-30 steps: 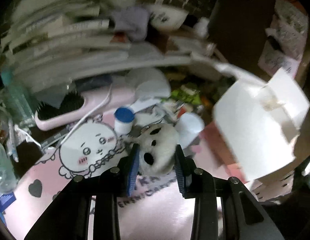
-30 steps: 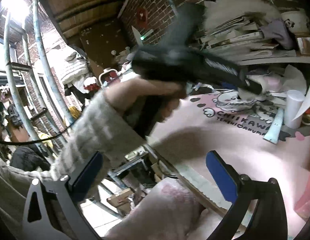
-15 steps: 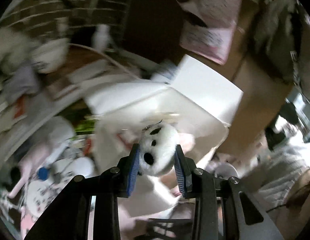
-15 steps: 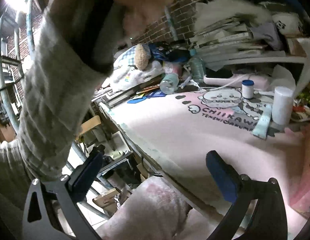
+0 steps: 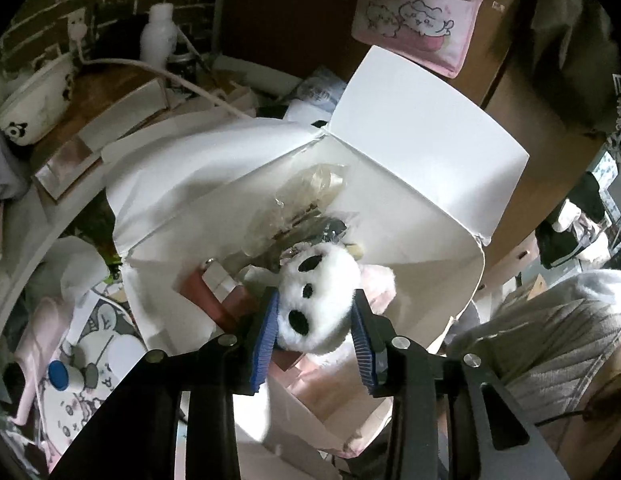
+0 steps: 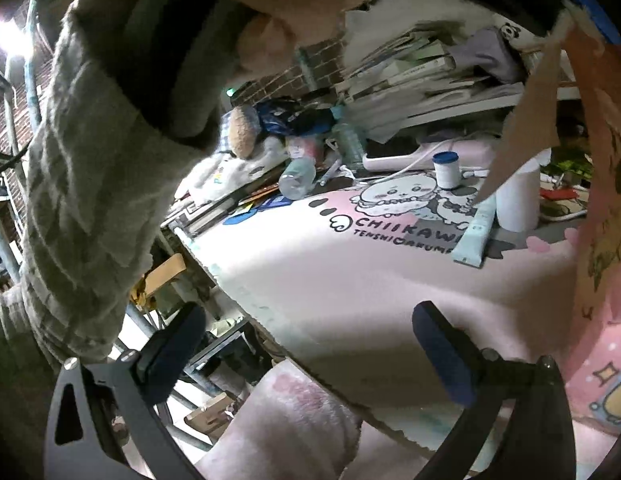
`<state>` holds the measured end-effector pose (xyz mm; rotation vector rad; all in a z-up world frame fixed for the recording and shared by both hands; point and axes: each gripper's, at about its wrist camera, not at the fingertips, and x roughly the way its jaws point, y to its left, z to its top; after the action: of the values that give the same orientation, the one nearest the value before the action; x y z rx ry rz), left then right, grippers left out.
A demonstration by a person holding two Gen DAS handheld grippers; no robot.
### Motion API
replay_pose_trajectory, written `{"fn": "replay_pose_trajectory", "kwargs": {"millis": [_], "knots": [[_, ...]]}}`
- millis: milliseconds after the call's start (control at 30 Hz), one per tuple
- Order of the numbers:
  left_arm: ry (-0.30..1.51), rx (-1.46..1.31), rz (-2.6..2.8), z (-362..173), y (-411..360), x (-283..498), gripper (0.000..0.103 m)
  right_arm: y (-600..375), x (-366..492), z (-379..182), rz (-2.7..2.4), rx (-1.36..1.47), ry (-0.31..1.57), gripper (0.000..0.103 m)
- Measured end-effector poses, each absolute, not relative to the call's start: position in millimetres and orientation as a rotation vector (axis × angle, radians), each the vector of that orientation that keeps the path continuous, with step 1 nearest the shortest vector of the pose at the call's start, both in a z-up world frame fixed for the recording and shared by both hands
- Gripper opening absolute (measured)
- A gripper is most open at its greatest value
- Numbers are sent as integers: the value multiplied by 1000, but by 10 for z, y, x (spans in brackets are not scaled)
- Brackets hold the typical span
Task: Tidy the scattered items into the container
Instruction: 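Carry the panda plush into the white box and open the left gripper, then lower the right gripper onto the blue-capped white jar and grasp it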
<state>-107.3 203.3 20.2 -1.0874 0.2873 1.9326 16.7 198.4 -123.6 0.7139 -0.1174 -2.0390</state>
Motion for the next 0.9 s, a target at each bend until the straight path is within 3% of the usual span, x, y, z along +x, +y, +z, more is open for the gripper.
{"fn": "replay_pose_trajectory", "kwargs": {"millis": [33,100,167,267,400,733,900], "knots": [[296,-1088,1940,202,2031,-1066,46,1986,162,-1237,-2041,716,-120,103],[294,-1073,1960,226,1994,-1034,76,1984,149,-1233,-2052,720,-122,103],[265,-1047,1965,272,1930,-1000,79,1981,143,-1224,-2063,725,-121,103],[209,-989,1989,371,1775,-889,97,1955,163,-1209,-2077,721,-109,103],[146,-901,2031,509,1535,-725,103,1904,171,-1181,-2088,722,-105,103],[8,-752,2334,613,605,-226,103,1695,234,-1097,-2184,719,-48,103],[-56,-696,2567,467,69,93,103,1417,258,-1088,-2245,735,76,103]]}}
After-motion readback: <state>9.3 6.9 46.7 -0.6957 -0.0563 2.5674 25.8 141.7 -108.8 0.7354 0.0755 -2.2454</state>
